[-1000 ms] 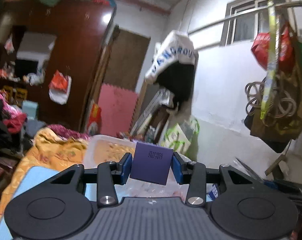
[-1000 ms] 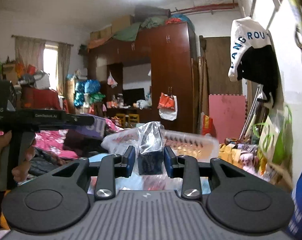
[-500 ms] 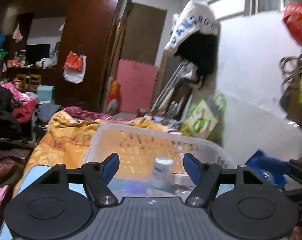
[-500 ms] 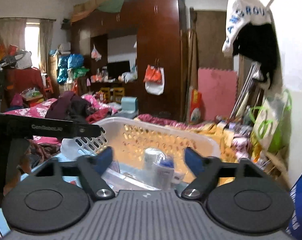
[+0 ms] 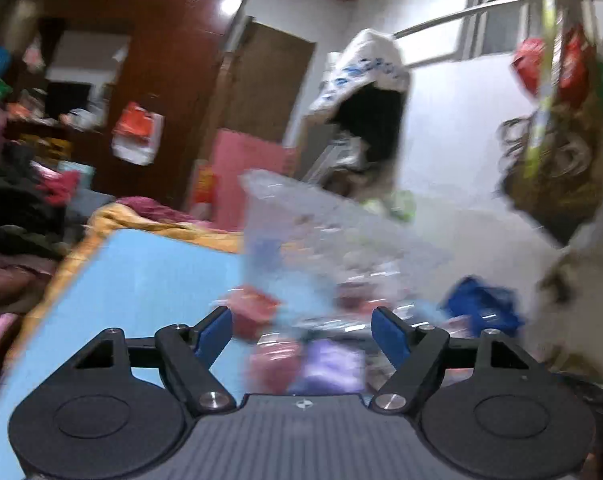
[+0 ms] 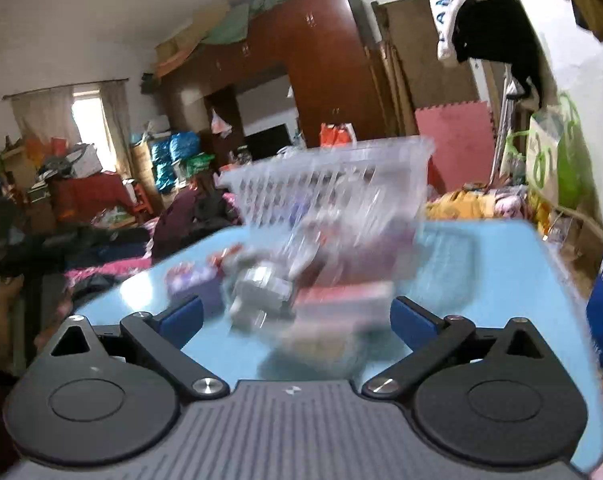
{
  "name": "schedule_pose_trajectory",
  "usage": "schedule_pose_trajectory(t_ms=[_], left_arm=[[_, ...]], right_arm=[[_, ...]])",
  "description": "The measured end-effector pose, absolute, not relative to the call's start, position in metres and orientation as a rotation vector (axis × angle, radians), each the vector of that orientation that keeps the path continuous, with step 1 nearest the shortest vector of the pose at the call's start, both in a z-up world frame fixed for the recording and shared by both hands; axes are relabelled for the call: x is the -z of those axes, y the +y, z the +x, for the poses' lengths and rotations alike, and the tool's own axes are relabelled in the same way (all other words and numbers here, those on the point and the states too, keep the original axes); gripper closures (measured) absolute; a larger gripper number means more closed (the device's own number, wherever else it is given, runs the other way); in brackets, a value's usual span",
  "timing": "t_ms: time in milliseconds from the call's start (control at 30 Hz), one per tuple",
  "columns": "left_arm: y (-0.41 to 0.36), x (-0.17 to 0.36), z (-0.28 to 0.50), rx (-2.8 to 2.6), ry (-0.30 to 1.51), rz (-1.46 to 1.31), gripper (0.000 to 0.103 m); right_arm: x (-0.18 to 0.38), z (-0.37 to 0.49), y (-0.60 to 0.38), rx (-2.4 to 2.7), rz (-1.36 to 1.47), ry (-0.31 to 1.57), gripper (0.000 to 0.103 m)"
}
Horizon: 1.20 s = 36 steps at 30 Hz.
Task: Organize objects
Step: 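Grasp the purple cube box with the left tool while the right tool grasps the white tissue pack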
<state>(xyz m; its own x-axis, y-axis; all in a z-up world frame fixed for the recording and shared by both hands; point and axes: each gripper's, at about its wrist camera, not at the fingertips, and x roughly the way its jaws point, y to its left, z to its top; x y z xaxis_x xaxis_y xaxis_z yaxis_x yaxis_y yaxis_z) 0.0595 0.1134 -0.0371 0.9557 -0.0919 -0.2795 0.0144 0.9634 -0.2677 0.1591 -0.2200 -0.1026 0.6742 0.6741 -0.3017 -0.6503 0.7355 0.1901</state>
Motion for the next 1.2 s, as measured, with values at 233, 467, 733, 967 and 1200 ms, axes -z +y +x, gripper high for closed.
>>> schedule_pose_trajectory(t_ms=[233, 467, 733, 967, 1200], left_arm=[[0.080, 0.037, 0.051, 0.064, 0.271, -0.139, 0.024], [0.042, 0.059, 0.054, 0.113, 0.323, -0.035, 0.037], [0.057, 0.070, 0.070, 0.031, 0.370, -0.014, 0.037], [0.049, 0.081, 0.075, 0.032, 0.377, 0.005, 0.041], [0.047, 0.083, 0.072, 0.029, 0.369, 0.012, 0.059]], right_arm=[[0.114, 0.171, -0.201, -0.716, 0.035, 0.393, 0.009], [0.126, 0.165, -0.190, -0.687, 0.012, 0.385, 0.008], [0.134, 0.157, -0.190, -0.652, -0.009, 0.385, 0.009], [0.136, 0.155, -0.183, -0.606, -0.054, 0.354, 0.011], [0.135, 0.149, -0.178, -0.572, -0.095, 0.316, 0.021]])
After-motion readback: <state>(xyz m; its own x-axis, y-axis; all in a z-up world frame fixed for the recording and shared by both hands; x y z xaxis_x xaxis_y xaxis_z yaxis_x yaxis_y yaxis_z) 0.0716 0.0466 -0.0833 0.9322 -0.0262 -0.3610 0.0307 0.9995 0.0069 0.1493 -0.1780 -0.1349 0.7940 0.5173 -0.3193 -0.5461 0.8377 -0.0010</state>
